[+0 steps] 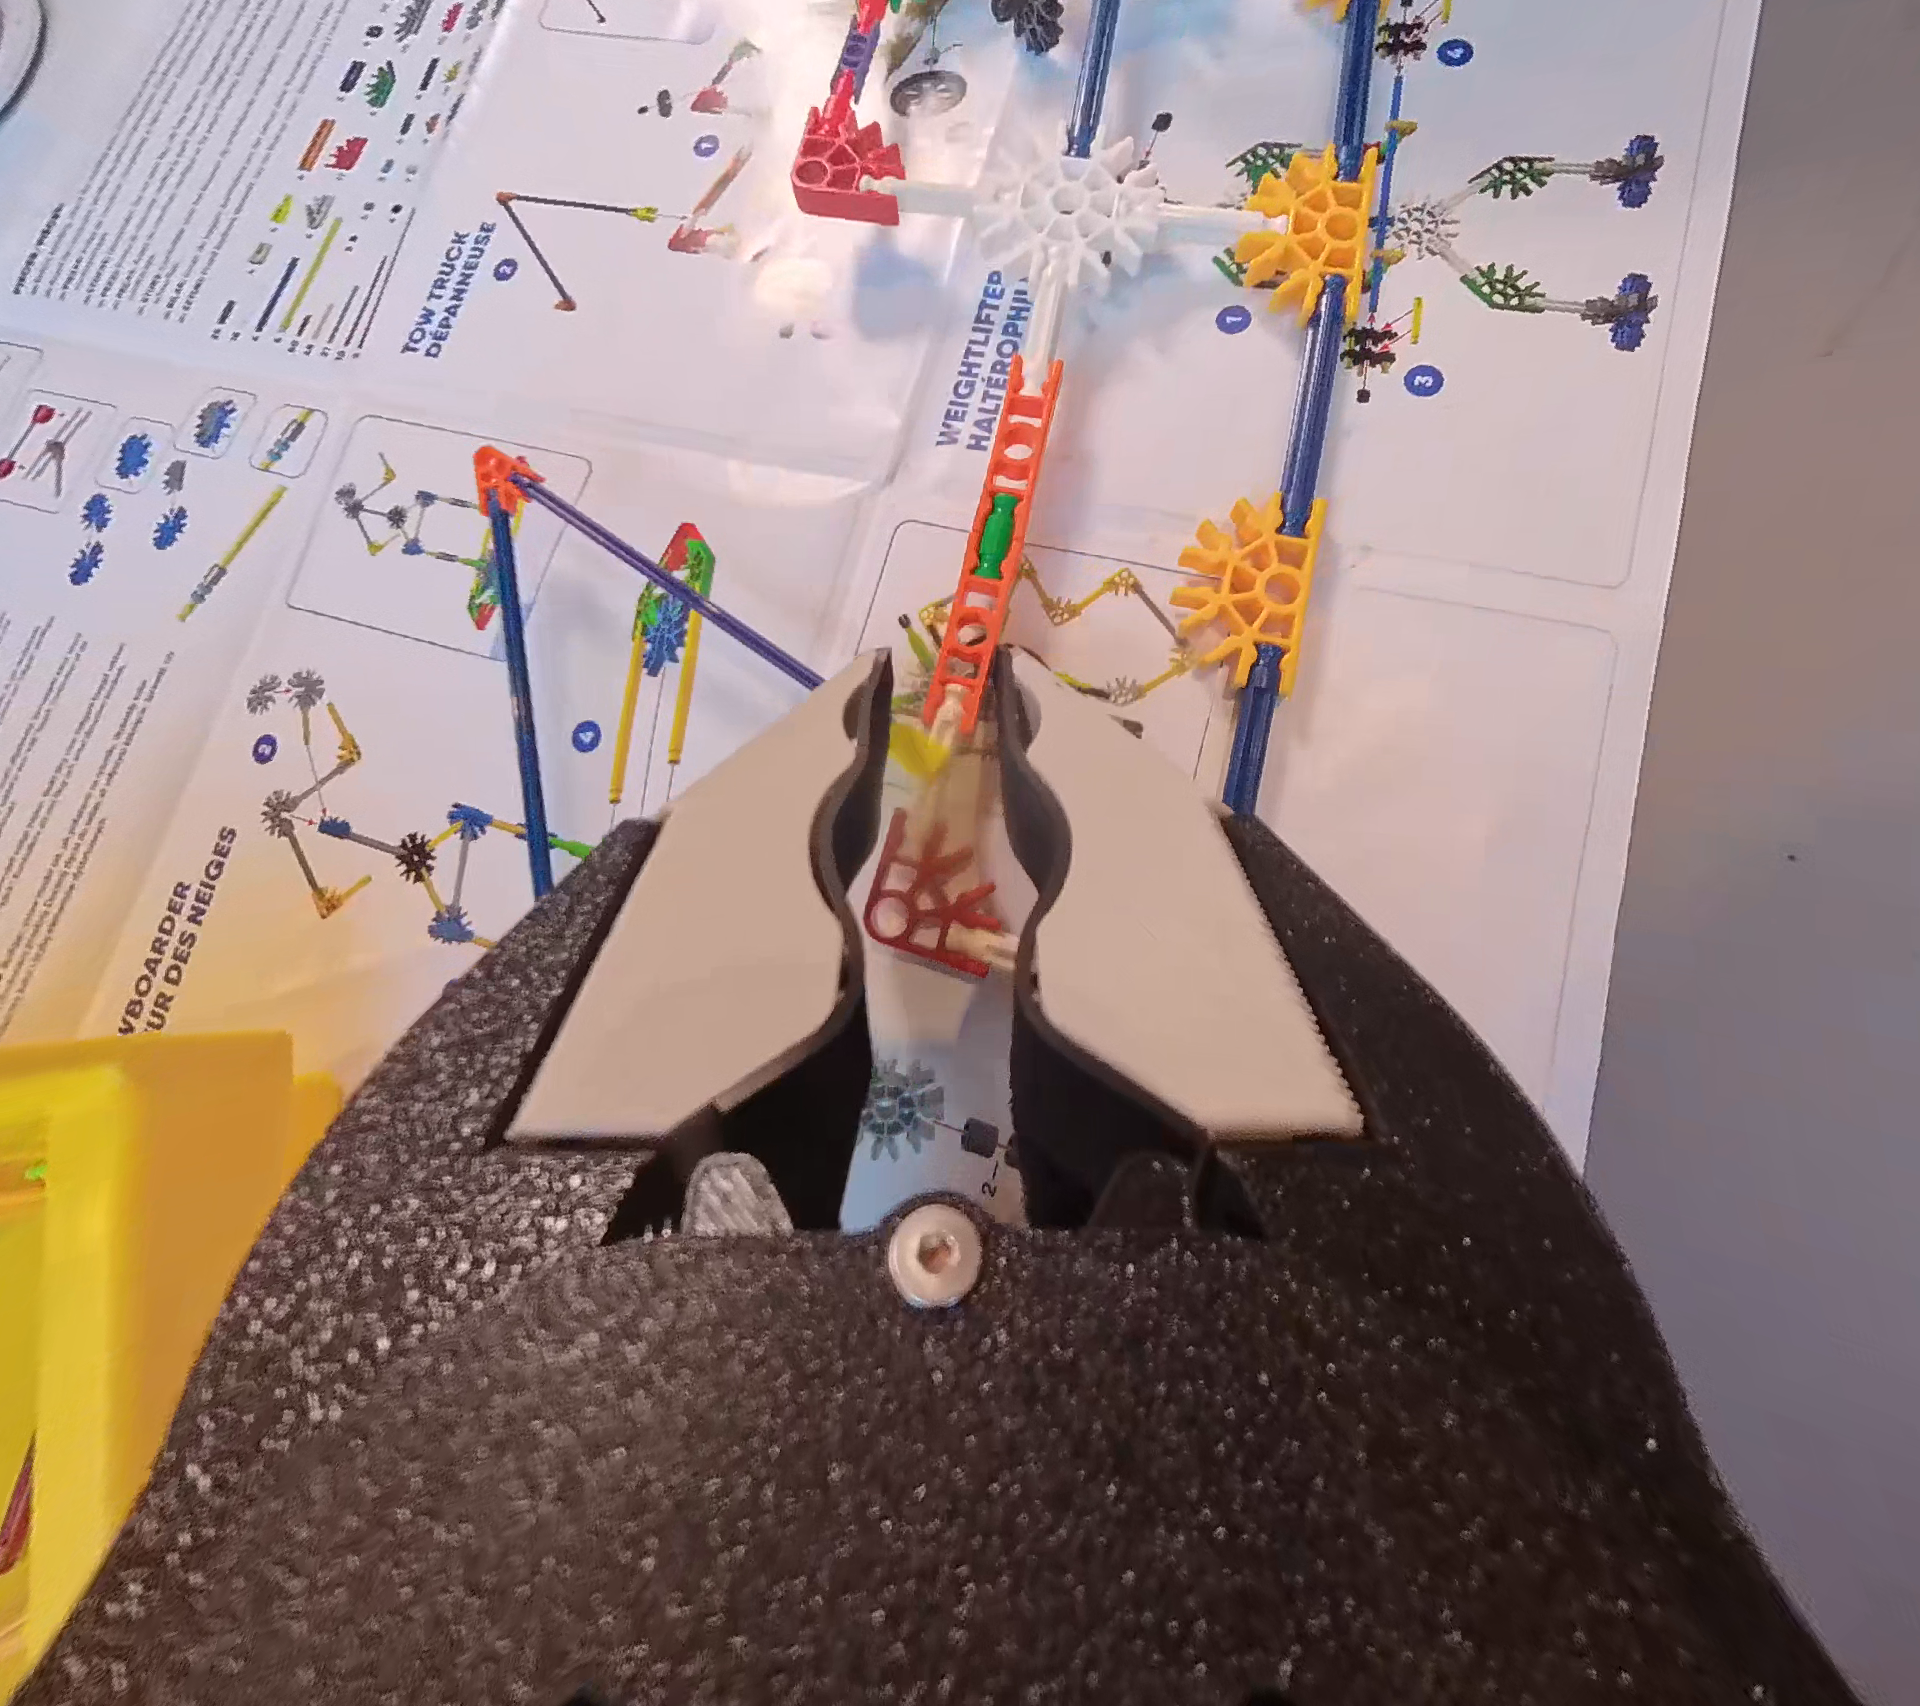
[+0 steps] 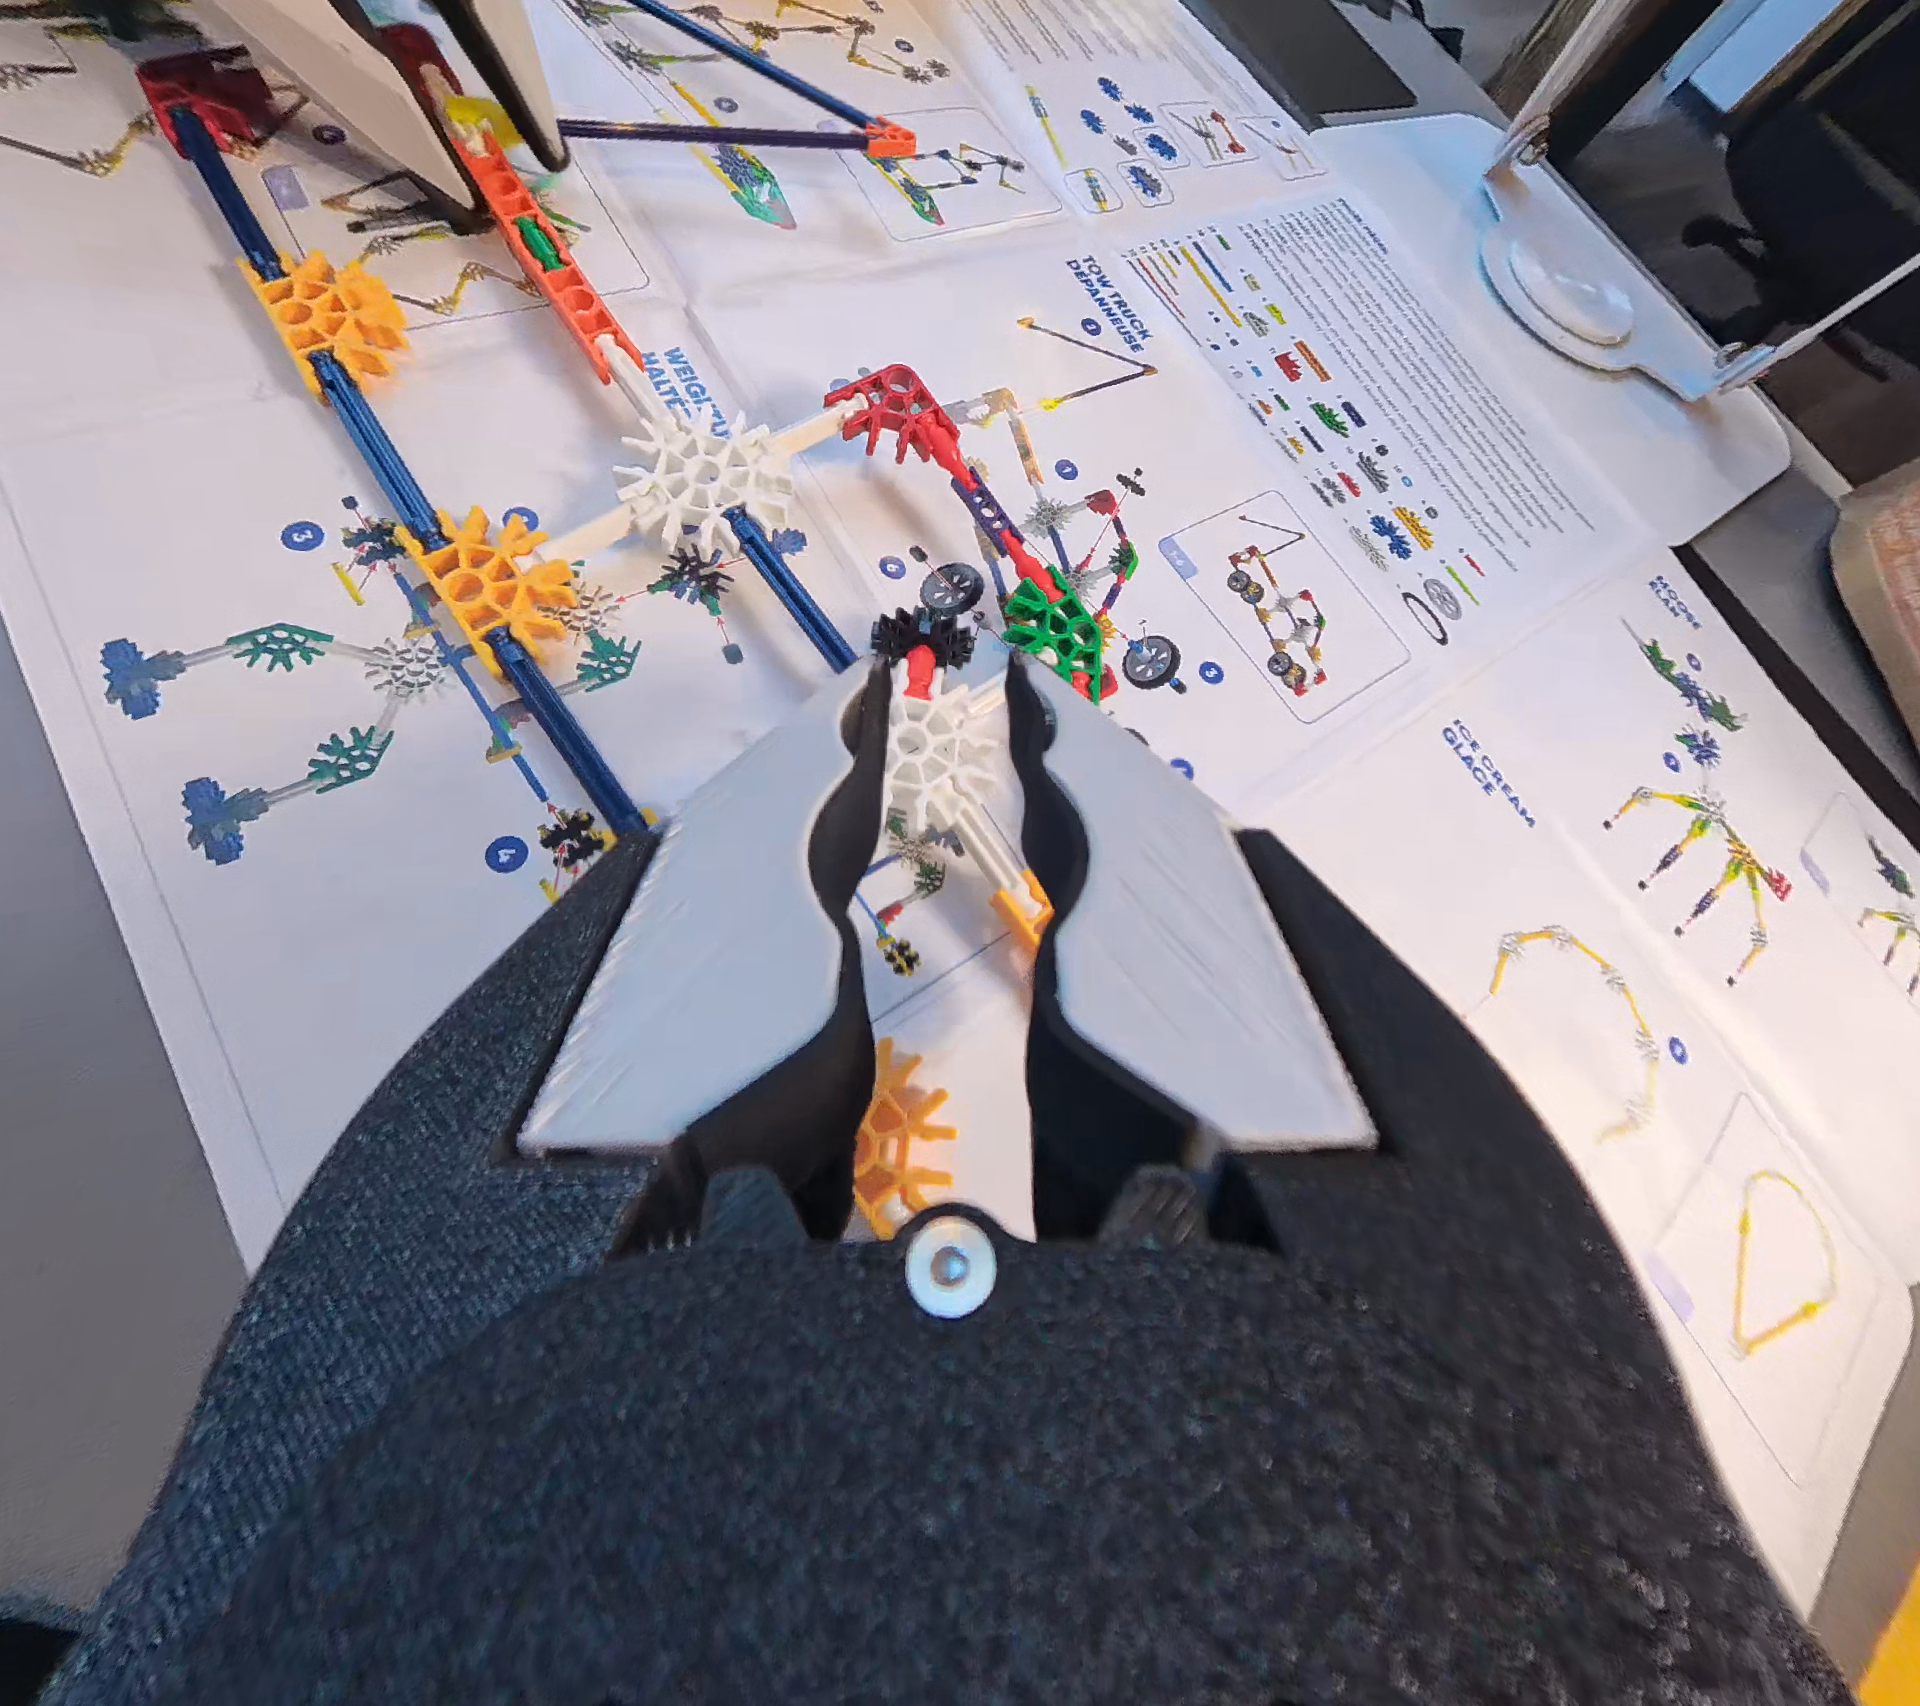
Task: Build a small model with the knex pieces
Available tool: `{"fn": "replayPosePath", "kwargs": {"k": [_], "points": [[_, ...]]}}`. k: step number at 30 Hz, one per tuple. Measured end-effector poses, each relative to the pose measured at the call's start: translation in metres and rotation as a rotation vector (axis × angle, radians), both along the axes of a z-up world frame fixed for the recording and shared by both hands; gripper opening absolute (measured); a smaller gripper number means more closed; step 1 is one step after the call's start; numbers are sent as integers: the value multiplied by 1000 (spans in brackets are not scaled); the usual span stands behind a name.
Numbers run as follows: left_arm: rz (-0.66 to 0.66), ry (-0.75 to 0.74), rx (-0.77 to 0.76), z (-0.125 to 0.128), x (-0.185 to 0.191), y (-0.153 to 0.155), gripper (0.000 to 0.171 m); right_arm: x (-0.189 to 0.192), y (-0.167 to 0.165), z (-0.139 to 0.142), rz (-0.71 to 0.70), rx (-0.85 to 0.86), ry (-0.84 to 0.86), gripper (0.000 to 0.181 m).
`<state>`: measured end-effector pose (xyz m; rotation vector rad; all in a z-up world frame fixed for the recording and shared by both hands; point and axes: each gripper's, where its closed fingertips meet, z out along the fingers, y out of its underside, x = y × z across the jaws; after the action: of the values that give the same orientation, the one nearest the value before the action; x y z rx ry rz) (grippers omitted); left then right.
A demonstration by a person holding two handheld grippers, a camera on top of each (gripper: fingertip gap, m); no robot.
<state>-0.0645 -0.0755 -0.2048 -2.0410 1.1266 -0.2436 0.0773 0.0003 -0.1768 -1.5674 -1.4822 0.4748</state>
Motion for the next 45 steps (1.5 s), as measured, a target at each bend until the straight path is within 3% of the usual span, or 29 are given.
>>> {"fn": "replayPosePath", "kwargs": {"k": [4,8,11,15,20,24,28,34,36,39,45], "points": [[30,-105,14,15,2,5,20,-1,2,10,-13,18,44,21],[217,-195,3,20,-12,35,15,-5,-1,9,-5,16,50,21],[283,-136,-2,15,-21,56,8,-7,-3,3,8,15,29,21],[256,-9,-25,-4,-19,62,0,-6,-6,3,18,28,22,21],[233,-15,-83,-5,-20,62,0,-3,-3,6,11,40,30,21],[218,53,-24,-5,-19,62,0,-5,-5,5,23,47,28,21],[223,-45,1,7,-17,60,3,-3,-4,7,18,84,27,21],[125,-144,-23,33,-24,25,12,2,1,12,4,91,54,21],[40,-132,-47,30,-25,5,15,0,-3,13,26,83,66,21],[12,-59,-67,16,-33,-9,19,-7,-13,13,74,86,64,21],[-36,0,-76,-3,-24,-12,14,-9,-22,13,115,109,43,21]]}}
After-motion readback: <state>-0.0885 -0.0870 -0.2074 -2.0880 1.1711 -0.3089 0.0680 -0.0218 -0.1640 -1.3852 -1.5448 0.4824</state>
